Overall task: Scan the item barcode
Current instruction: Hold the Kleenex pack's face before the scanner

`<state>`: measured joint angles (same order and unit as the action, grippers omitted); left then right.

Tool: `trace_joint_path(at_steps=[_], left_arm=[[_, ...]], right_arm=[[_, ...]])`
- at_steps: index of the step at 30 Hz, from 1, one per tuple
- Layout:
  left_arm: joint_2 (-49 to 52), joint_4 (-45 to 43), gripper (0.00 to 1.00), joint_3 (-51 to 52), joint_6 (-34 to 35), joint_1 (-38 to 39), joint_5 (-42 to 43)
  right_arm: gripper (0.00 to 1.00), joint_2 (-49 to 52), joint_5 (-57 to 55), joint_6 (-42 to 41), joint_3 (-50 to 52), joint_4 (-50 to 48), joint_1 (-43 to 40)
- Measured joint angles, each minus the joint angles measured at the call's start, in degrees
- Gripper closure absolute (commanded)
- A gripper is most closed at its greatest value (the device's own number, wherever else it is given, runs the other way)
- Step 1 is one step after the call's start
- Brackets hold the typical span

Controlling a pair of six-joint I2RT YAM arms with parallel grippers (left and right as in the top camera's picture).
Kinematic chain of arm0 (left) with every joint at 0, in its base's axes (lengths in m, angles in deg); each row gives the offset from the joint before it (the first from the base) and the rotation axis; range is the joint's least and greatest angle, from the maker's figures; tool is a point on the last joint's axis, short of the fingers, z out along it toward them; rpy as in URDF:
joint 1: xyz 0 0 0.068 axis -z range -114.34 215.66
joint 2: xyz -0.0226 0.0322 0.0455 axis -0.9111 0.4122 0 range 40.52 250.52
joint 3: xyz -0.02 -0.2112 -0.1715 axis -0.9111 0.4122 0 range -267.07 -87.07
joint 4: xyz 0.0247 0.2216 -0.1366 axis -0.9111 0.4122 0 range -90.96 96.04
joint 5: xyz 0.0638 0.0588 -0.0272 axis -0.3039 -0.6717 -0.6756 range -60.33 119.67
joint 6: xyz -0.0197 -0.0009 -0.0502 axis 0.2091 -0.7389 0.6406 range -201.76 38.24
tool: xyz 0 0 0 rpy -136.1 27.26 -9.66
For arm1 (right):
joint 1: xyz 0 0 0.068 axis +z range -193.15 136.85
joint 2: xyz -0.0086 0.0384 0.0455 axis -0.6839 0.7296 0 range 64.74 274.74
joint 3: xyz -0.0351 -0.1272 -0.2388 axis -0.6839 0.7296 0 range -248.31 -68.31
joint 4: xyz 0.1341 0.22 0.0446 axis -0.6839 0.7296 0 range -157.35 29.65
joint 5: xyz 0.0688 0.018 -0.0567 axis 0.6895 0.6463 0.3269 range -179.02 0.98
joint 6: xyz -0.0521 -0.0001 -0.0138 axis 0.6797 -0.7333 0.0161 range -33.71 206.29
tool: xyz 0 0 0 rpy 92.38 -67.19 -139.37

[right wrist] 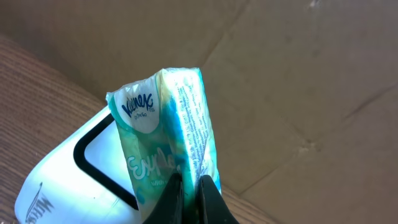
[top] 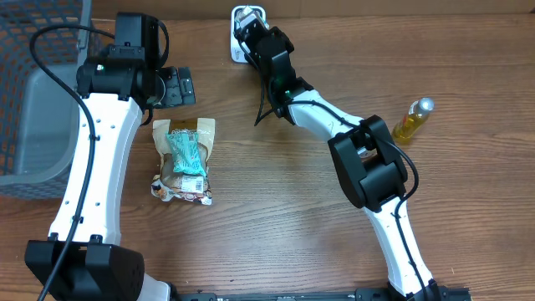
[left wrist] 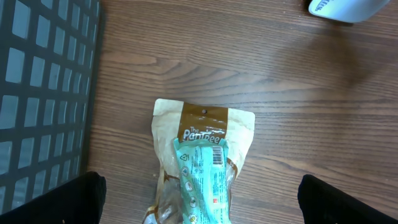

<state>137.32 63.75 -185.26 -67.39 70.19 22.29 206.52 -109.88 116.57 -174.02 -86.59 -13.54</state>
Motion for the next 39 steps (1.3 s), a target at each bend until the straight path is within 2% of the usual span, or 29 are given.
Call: trace_joint_path(at_steps=[8, 17, 24, 29, 33, 37, 39], left_arm=[[0.0, 0.0, 0.00, 0.0, 0.0, 0.0, 0.0], [0.0, 0.0, 0.00, 0.0, 0.0, 0.0, 0.0], [0.0, 0.0, 0.00, 0.0, 0.0, 0.0, 0.0], [0.0, 0.0, 0.00, 0.0, 0.0, 0.0, 0.0], [0.0, 0.0, 0.01, 0.0, 0.0, 0.0, 0.0], [0.0, 0.0, 0.01, 0.0, 0.0, 0.0, 0.0], [0.0, 0.0, 0.00, 0.0, 0.0, 0.0, 0.0]], right_arm=[[0.96, 0.2, 1.6, 1.9, 0.0, 0.8, -0.5], [0.96, 0.3, 2.7, 18.4, -0.1, -10.2, -1.0], [0.91, 0.3, 5.9, 23.3, -0.1, -3.6, -1.0], [0.96, 0.3, 6.8, 19.2, -0.1, -2.6, -1.1], [0.96, -0.3, 7.0, 12.5, -0.1, 3.5, -0.5], [0.96, -5.0, 6.4, 3.1, 0.2, 15.8, 0.9], [0.96, -9.4, 5.8, -3.0, 0.3, 25.4, 1.7]])
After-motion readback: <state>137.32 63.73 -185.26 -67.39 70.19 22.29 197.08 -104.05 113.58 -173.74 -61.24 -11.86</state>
